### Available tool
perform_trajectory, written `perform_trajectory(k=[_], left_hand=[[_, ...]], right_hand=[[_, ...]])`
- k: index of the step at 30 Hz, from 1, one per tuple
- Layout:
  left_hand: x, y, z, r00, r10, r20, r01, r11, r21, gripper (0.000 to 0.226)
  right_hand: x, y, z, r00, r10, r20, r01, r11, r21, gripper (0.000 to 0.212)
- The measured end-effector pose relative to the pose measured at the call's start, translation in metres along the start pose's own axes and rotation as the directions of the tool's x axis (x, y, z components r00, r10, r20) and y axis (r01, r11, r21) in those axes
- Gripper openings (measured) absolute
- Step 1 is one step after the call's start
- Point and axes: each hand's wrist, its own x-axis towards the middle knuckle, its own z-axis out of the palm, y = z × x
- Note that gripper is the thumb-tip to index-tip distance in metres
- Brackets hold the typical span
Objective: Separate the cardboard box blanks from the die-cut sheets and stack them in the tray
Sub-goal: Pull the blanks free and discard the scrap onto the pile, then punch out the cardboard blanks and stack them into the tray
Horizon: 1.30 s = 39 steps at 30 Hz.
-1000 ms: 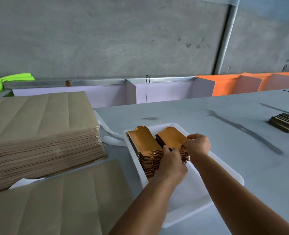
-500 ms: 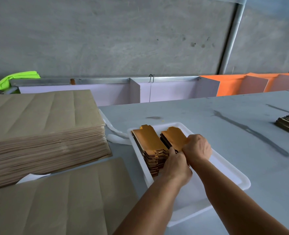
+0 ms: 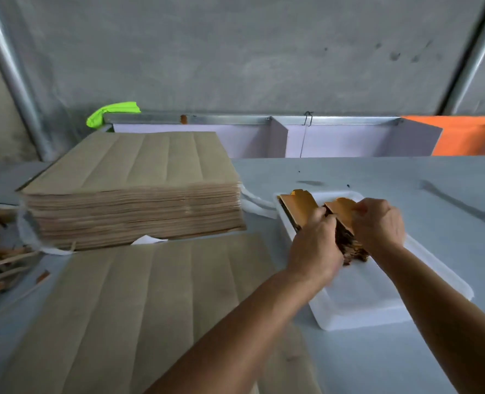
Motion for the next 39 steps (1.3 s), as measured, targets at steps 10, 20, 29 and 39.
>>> perform_trajectory(k=[10,20,29,39], left_hand=[[-0.121,-0.074,-0.081,0.982,-0.18,-0.054,0.187,0.965,0.187,0.045],[-0.214,-0.116,-0.124,0.97,-0.243,0.026,0.201,0.851,0.485,0.051],[-0.267,-0.119,-0.136,0.99,-0.137,-0.017,0.12,0.8,0.588,0.052],[-0.272,-0.129,-0.127,0.99,-0.094,-0.104,0.139,0.75,0.646,0.047]], right_hand=[[-0.112,-0.074,-0.017,0.95,-0.304,-0.067,0.311,0.942,0.129,0.019],[-0.235,-0.057,0.023,0.91,-0.279,0.307,0.249,0.959,0.136,0.017],[-0.278,-0.028,0.011,0.949,-0.006,0.315,0.086,0.966,-0.243,0.052],[-0.29,-0.022,0.014,0.974,0.076,0.215,0.004,0.937,-0.349,0.061]])
